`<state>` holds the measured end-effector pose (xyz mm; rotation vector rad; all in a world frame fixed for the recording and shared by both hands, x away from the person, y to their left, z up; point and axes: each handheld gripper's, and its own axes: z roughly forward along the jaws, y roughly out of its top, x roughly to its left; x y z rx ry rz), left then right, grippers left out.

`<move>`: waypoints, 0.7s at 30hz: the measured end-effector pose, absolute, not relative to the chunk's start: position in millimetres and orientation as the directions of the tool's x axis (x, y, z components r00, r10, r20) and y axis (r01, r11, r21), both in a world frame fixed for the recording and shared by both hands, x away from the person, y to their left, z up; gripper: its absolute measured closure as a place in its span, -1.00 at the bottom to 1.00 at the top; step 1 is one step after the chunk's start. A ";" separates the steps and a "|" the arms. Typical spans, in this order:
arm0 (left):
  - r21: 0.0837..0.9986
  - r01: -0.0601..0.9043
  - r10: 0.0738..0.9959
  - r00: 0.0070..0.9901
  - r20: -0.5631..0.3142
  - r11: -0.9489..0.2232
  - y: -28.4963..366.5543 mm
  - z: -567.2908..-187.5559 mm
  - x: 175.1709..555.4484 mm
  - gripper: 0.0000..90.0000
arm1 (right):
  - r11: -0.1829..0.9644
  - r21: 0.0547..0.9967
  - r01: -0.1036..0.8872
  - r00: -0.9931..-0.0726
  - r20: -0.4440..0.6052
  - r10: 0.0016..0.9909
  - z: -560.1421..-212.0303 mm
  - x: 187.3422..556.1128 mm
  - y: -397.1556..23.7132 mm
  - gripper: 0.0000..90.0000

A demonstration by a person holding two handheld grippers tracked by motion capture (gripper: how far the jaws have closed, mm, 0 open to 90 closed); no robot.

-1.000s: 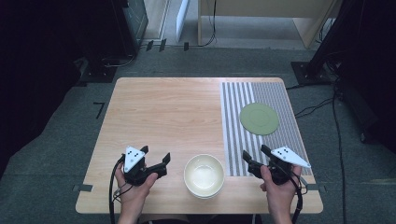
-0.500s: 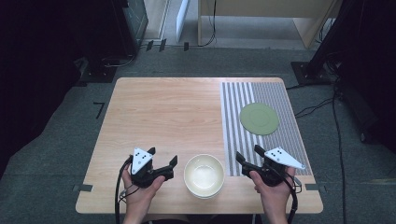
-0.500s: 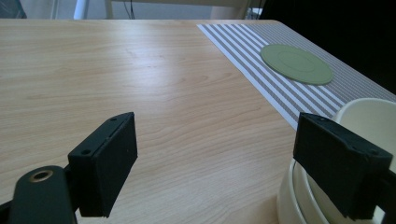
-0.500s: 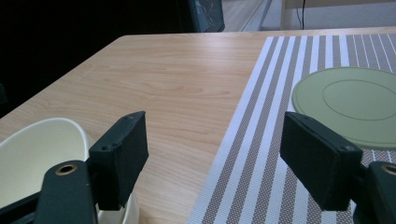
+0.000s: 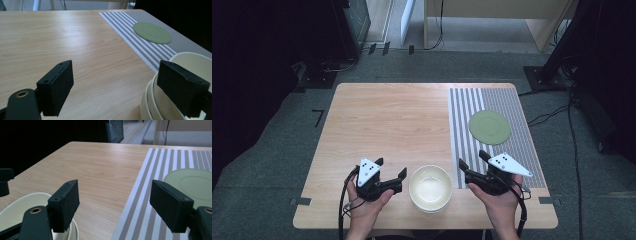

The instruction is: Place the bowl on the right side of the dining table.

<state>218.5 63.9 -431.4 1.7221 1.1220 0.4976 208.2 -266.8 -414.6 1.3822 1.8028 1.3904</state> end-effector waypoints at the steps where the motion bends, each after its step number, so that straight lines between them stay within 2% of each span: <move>1: 0.885 0.457 0.855 0.491 -0.164 -0.093 63.2 -430.1 220.3 -0.69 | -0.020 0.906 0.423 -0.387 0.200 0.900 -412.2 211.2 -263.5 -0.45; 11: 0.885 0.452 0.831 0.530 -0.167 -0.111 49.3 -423.7 226.9 -0.67 | -0.008 0.892 0.451 -0.409 0.215 0.887 -407.7 218.6 -248.7 -0.42; 16: 0.883 0.452 0.802 0.570 -0.181 -0.122 40.2 -424.9 223.1 -0.64 | 0.013 0.883 0.468 -0.432 0.216 0.876 -411.7 217.0 -242.7 -0.30; 17: 0.882 0.450 0.790 0.587 -0.175 -0.139 36.0 -425.7 221.7 -0.44 | 0.020 0.881 0.473 -0.440 0.217 0.871 -412.9 214.8 -240.0 -0.26; 21: 0.866 0.460 0.766 0.623 -0.157 -0.197 25.4 -430.4 218.6 -0.44 | 0.028 0.877 0.480 -0.458 0.223 0.860 -416.0 211.3 -236.1 -0.14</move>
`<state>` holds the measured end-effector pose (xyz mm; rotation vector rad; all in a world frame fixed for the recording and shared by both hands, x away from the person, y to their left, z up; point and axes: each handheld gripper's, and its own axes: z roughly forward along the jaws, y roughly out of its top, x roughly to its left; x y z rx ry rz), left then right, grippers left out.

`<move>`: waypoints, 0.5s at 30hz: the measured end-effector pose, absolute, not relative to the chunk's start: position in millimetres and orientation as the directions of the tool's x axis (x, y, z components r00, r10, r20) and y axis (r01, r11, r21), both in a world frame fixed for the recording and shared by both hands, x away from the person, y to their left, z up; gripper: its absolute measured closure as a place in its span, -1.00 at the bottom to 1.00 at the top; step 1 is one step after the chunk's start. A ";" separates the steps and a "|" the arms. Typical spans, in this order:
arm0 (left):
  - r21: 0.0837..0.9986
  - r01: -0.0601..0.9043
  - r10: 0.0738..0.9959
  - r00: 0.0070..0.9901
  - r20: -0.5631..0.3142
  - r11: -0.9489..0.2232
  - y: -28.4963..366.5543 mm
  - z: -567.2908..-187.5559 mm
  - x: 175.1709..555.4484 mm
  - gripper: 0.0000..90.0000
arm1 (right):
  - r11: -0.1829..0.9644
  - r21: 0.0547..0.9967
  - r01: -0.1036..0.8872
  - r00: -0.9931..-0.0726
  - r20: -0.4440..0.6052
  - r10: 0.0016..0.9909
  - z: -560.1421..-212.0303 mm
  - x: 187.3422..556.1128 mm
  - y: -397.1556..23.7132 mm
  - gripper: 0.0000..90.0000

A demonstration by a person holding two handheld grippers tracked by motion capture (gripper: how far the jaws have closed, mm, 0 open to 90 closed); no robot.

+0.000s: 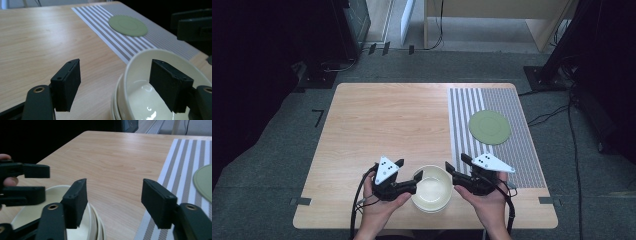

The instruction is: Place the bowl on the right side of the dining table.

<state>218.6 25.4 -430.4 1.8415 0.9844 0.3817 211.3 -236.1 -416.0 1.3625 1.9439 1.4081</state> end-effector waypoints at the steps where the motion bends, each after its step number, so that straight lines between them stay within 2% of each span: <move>1: 0.866 0.460 0.766 0.623 -0.157 -0.197 25.4 -430.4 218.6 -0.43 | 0.028 0.877 0.480 -0.458 0.223 0.860 -416.0 211.3 -236.1 -0.14; 3: 0.852 0.474 0.755 0.637 -0.156 -0.223 21.2 -434.5 217.8 -0.41 | 0.030 0.870 0.493 -0.467 0.235 0.853 -420.8 209.3 -233.4 -0.08; 7: 0.844 0.477 0.746 0.649 -0.150 -0.246 16.8 -442.8 215.0 -0.19 | 0.033 0.864 0.503 -0.478 0.245 0.844 -425.1 208.1 -230.1 0.01; 8: 0.842 0.476 0.743 0.653 -0.146 -0.253 15.8 -444.2 214.5 -0.19 | 0.033 0.864 0.503 -0.478 0.245 0.844 -425.1 208.1 -230.1 0.01; 12: 0.833 0.473 0.742 0.659 -0.118 -0.288 10.9 -448.7 213.4 0.20 | 0.030 0.863 0.504 -0.496 0.261 0.828 -428.1 206.7 -227.0 0.18; 15: 0.844 0.454 0.744 0.660 -0.102 -0.287 10.6 -449.3 212.4 0.44 | 0.015 0.865 0.501 -0.500 0.275 0.821 -429.7 206.2 -228.2 0.22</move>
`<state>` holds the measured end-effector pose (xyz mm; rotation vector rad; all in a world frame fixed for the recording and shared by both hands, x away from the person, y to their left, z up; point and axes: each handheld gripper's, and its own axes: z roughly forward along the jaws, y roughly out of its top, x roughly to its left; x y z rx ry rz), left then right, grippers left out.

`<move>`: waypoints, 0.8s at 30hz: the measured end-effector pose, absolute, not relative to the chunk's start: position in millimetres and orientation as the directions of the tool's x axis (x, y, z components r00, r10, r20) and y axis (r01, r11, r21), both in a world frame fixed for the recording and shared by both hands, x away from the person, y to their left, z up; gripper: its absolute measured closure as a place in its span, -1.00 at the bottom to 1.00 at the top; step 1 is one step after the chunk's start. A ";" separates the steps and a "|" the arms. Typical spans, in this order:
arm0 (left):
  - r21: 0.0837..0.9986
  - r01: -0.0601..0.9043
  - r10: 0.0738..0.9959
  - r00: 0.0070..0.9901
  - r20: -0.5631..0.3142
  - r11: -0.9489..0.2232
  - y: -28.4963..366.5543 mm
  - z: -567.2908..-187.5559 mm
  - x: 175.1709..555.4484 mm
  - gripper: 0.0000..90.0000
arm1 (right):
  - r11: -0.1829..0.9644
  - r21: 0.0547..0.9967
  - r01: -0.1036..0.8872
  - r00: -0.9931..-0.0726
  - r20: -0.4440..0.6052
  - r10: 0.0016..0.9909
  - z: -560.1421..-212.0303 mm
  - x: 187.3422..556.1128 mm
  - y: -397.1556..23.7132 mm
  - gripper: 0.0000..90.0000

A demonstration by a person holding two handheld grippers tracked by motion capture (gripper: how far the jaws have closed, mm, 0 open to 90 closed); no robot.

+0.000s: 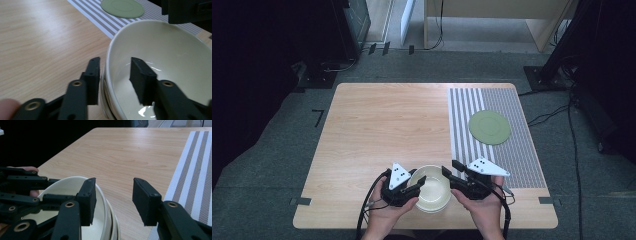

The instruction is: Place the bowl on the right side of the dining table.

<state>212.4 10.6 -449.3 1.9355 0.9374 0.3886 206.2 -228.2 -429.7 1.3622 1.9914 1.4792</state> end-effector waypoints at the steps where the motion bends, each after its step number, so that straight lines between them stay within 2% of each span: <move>1: 0.847 0.448 0.748 0.657 -0.095 -0.286 10.4 -449.1 212.2 0.44 | 0.013 0.866 0.499 -0.503 0.278 0.818 -430.1 205.9 -228.8 0.25; 3: 0.847 0.445 0.747 0.659 -0.090 -0.291 11.0 -448.7 213.4 0.53 | 0.010 0.871 0.490 -0.524 0.286 0.803 -431.2 204.1 -230.0 0.35; 9: 0.839 0.451 0.753 0.653 -0.079 -0.303 9.4 -450.2 215.2 0.56 | 0.038 0.861 0.508 -0.533 0.279 0.799 -435.2 203.3 -227.0 0.38; 11: 0.842 0.442 0.760 0.647 -0.062 -0.308 8.8 -449.9 214.7 0.72 | 0.051 0.851 0.523 -0.537 0.283 0.795 -437.9 204.0 -225.8 0.42; 13: 0.848 0.427 0.765 0.643 -0.041 -0.314 7.4 -449.3 213.8 0.79 | 0.060 0.844 0.533 -0.549 0.292 0.783 -440.0 204.8 -225.0 0.47; 24: 0.882 0.351 0.741 0.672 -0.003 -0.314 10.1 -449.0 211.4 0.86 | 0.089 0.830 0.550 -0.546 0.276 0.791 -446.5 204.9 -223.5 0.69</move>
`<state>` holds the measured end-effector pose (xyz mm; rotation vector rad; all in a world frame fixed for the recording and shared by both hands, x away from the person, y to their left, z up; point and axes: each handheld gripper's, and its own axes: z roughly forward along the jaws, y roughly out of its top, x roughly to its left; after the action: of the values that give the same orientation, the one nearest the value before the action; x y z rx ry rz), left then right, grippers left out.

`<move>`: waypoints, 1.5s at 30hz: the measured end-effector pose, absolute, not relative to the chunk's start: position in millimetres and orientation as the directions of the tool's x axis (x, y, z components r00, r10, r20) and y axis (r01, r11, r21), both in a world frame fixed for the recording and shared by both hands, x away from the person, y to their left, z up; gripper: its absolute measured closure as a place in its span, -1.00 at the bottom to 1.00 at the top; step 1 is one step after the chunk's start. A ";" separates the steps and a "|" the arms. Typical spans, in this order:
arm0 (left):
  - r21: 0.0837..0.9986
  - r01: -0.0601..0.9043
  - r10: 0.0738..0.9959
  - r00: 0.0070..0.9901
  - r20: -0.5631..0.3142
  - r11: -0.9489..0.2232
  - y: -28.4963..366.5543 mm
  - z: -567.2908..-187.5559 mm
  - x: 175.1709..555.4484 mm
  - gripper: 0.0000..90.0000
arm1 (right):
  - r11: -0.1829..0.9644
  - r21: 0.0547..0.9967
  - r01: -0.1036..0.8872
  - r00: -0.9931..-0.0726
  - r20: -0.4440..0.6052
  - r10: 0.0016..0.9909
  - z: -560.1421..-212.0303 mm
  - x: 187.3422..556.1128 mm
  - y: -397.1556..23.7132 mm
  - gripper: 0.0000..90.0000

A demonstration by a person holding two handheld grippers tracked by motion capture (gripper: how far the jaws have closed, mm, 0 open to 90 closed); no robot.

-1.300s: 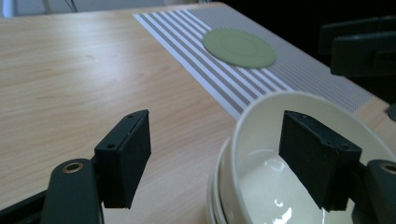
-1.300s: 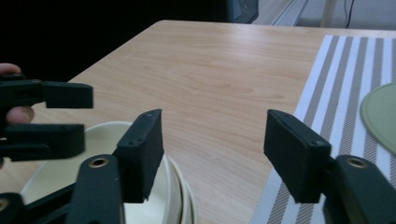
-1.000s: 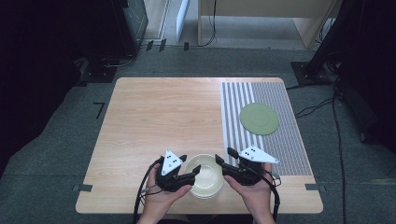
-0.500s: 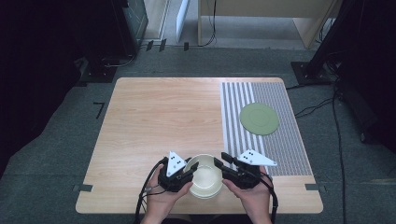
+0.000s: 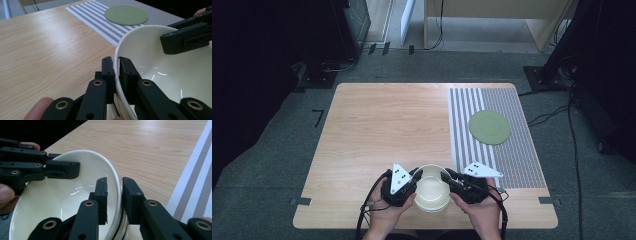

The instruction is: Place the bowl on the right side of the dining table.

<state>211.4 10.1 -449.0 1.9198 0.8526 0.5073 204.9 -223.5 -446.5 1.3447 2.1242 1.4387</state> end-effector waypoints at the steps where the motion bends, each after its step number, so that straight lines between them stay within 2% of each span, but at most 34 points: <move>1: 0.889 0.325 0.741 0.671 0.024 -0.323 9.3 -447.4 209.2 0.86 | 0.090 0.830 0.551 -0.546 0.277 0.790 -446.4 204.8 -223.8 0.67; 4: 0.903 0.274 0.743 0.665 0.071 -0.331 7.8 -444.2 204.7 0.86 | 0.084 0.826 0.557 -0.547 0.289 0.785 -446.3 205.2 -224.1 0.63; 13: 0.937 0.197 0.765 0.636 0.102 -0.289 9.2 -438.8 196.5 0.86 | 0.071 0.830 0.553 -0.529 0.284 0.799 -446.6 201.9 -218.1 0.56; 20: 0.955 0.111 0.782 0.603 0.155 -0.275 7.7 -431.6 185.7 0.85 | 0.057 0.847 0.529 -0.507 0.262 0.821 -445.0 199.0 -211.3 0.70; 23: 0.952 0.085 0.782 0.594 0.190 -0.296 6.6 -431.0 182.1 0.85 | 0.087 0.859 0.504 -0.496 0.206 0.844 -444.2 196.4 -207.8 0.80; 25: 0.952 0.079 0.784 0.589 0.196 -0.297 6.3 -431.2 180.6 0.85 | 0.080 0.863 0.499 -0.492 0.207 0.846 -443.5 196.0 -207.7 0.84; 32: 0.960 0.088 0.791 0.589 0.164 -0.265 9.1 -430.7 179.5 0.83 | 0.081 0.884 0.460 -0.476 0.168 0.863 -440.3 192.5 -205.1 0.88; 34: 0.971 0.131 0.782 0.618 0.076 -0.198 15.8 -428.3 182.1 0.78 | 0.085 0.901 0.425 -0.471 0.140 0.871 -437.5 190.6 -204.7 0.88; 35: 0.973 0.139 0.778 0.626 0.059 -0.186 17.0 -427.6 182.6 0.76 | 0.092 0.906 0.413 -0.466 0.123 0.876 -436.0 189.6 -204.2 0.88; 36: 0.973 0.151 0.770 0.637 0.040 -0.176 18.4 -426.5 183.5 0.65 | 0.096 0.911 0.402 -0.465 0.113 0.878 -435.0 189.1 -204.2 0.88; 38: 0.974 0.175 0.737 0.676 -0.014 -0.141 21.5 -424.3 186.0 0.21 | 0.089 0.919 0.385 -0.459 0.107 0.882 -432.4 188.4 -205.6 0.88; 39: 0.974 0.175 0.737 0.676 -0.014 -0.141 21.5 -424.3 186.0 -0.01 | 0.089 0.919 0.385 -0.459 0.107 0.882 -432.4 188.4 -205.6 0.88; 40: 0.973 0.196 0.725 0.687 -0.048 -0.121 22.9 -423.2 187.8 -0.01 | 0.087 0.922 0.378 -0.458 0.105 0.883 -431.2 188.3 -206.8 0.88; 41: 0.970 0.220 0.722 0.688 -0.076 -0.108 23.7 -422.3 189.8 -0.52 | 0.085 0.926 0.367 -0.450 0.097 0.888 -428.6 188.2 -209.8 0.88; 43: 0.968 0.231 0.715 0.693 -0.091 -0.100 24.2 -421.9 190.8 -0.73 | 0.080 0.931 0.357 -0.443 0.093 0.892 -427.2 188.3 -212.9 0.88; 44: 0.966 0.241 0.716 0.691 -0.101 -0.097 24.4 -421.5 191.3 -0.73 | 0.080 0.931 0.357 -0.443 0.093 0.892 -427.2 188.3 -212.9 0.88; 45: 0.966 0.238 0.724 0.683 -0.090 -0.104 24.4 -420.7 190.9 -0.89 | 0.069 0.933 0.352 -0.431 0.096 0.897 -425.4 189.1 -217.5 0.88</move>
<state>190.9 24.4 -420.7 1.6675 0.7900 0.4921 189.1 -217.5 -425.4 1.2384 1.8306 1.3584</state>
